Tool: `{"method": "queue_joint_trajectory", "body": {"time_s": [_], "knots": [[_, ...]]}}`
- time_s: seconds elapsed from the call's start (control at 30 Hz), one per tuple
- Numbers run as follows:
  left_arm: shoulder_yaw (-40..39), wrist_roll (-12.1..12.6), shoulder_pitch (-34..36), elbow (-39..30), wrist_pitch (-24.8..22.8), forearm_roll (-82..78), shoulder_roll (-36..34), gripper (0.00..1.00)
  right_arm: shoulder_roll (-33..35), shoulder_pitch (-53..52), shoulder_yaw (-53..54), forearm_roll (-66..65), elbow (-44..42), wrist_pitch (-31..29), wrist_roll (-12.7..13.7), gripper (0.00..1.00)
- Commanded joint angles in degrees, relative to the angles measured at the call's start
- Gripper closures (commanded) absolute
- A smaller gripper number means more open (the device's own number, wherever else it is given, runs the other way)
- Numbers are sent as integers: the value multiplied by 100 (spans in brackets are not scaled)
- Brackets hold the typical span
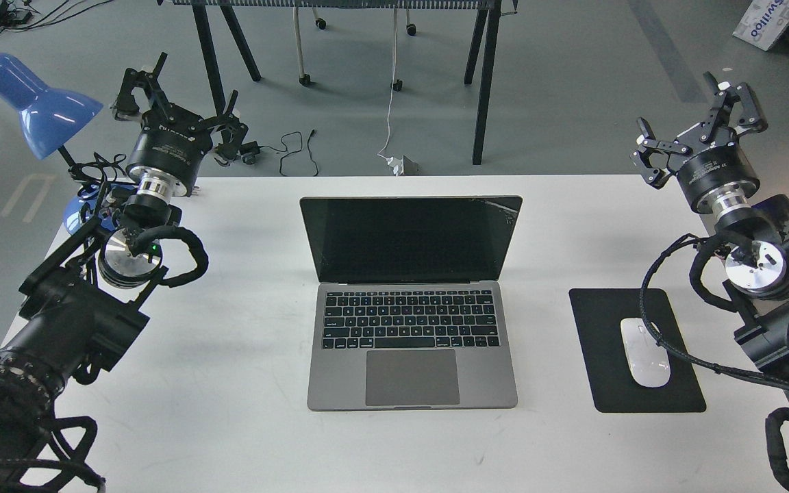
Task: Close notebook with right arm
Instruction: 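Raise the right gripper and move it toward the laptop's open screen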
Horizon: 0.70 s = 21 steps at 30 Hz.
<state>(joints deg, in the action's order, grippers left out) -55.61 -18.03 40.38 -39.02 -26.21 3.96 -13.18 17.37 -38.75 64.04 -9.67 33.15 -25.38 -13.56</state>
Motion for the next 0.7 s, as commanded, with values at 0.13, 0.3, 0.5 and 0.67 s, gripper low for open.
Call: {"method": "queue_joint_trajectory", "body": {"time_s": [0.13,0.3,0.5,0.67], "knots": [[60,-430,5,0,37,-1,-1,0,-6,-1,-41,18,78,-20,2,0],[68,-421,5,0,-33,-27,-18,0,-23,-307,-330,9,52,50,20,0],[77,-412,5,0,-95,-36,-27,0,-497,-677,-1007,0,-1,270,20,0],[77,-404,-4,0,-95,-36,-27,0,-946,-730,-1377,-9,-10,340,20,0]]}}
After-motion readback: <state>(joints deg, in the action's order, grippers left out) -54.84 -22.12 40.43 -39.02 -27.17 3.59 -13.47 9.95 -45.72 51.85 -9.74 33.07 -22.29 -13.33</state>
